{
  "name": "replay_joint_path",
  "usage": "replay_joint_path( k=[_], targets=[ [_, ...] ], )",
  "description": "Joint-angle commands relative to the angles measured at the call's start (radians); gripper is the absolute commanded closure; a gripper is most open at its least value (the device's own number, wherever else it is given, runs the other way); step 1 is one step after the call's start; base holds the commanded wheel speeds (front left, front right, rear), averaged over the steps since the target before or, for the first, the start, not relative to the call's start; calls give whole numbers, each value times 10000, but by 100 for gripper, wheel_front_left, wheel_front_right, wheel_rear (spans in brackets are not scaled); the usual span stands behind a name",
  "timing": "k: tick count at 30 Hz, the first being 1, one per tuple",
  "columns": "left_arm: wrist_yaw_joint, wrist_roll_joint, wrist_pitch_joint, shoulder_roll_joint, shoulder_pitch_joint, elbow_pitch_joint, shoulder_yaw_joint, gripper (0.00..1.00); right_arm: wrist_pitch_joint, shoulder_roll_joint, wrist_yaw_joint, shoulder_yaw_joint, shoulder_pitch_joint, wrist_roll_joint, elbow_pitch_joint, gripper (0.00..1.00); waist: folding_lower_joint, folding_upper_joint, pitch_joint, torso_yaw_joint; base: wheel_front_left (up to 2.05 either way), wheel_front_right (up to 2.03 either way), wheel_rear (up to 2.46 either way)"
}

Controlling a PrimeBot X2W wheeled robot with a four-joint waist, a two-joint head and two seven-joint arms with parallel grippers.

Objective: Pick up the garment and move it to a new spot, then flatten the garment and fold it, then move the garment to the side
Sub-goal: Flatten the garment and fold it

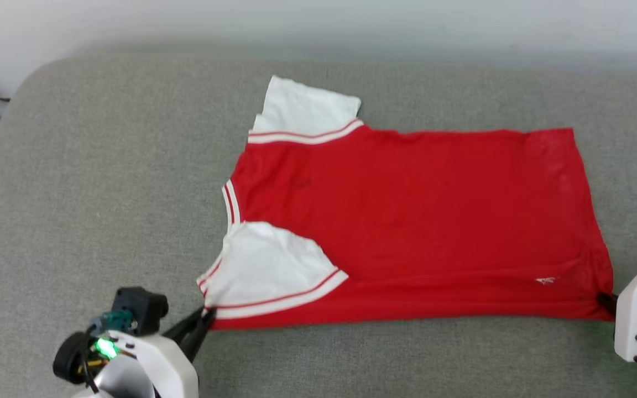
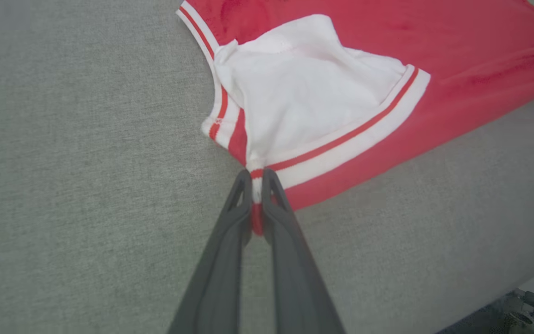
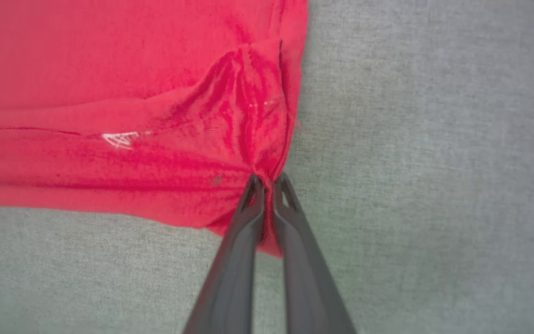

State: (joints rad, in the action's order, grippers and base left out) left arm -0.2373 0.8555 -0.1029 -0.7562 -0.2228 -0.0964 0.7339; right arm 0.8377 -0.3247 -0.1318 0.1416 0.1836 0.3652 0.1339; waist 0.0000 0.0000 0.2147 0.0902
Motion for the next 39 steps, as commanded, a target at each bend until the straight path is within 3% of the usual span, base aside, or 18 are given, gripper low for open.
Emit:
replay_joint_path(
  k=[1, 7, 16, 23, 32, 33, 34, 35, 39],
  targets=[
    [68, 45, -80, -104, 221, 37, 97, 100, 133, -135, 22, 32, -254, 41, -128, 100, 0, 0, -296, -54, 0, 0, 0],
    [26, 285, -80, -116, 949, -7, 373, 100, 720, -112, 21, 191, -1173, 238, -859, 100, 0, 0, -853, -78, 0, 0, 0],
    [2, 578, -166, -53, 1649, 111, 644, 100, 1563, 590, 21, 830, -2713, 211, -1888, 100, 0, 0, -1056, -119, 0, 0, 0],
    [338, 706, -189, 252, 1446, 676, 804, 100, 1528, 933, 19, 823, -2976, -93, -1798, 100, 0, 0, -801, -164, 0, 0, 0],
    [673, 668, -198, 377, 1121, 1530, 884, 100, 1155, 798, 21, 518, -2438, -205, -1157, 100, 0, 0, -600, -162, 0, 0, 0],
    [676, 623, -138, 385, 1084, 1557, 851, 99, 1022, 761, 21, 490, -2341, -223, -1162, 66, 0, 0, -608, -162, 0, 0, 0],
    [672, 533, -85, 376, 1048, 1584, 861, 34, 884, 740, 21, 483, -2287, -209, -1143, 0, 0, 0, -635, -165, 0, 0, 0],
    [669, 515, -61, 374, 1013, 1607, 862, 0, 786, 754, 19, 488, -2263, -178, -1091, 0, 0, 0, -678, -170, 0, 0, 0],
    [495, 296, 477, 454, 869, 1569, 652, 0, 111, 571, 19, 330, -1973, -95, -1313, 0, 0, 0, -921, -199, 0, 0, 0]
  ],
)
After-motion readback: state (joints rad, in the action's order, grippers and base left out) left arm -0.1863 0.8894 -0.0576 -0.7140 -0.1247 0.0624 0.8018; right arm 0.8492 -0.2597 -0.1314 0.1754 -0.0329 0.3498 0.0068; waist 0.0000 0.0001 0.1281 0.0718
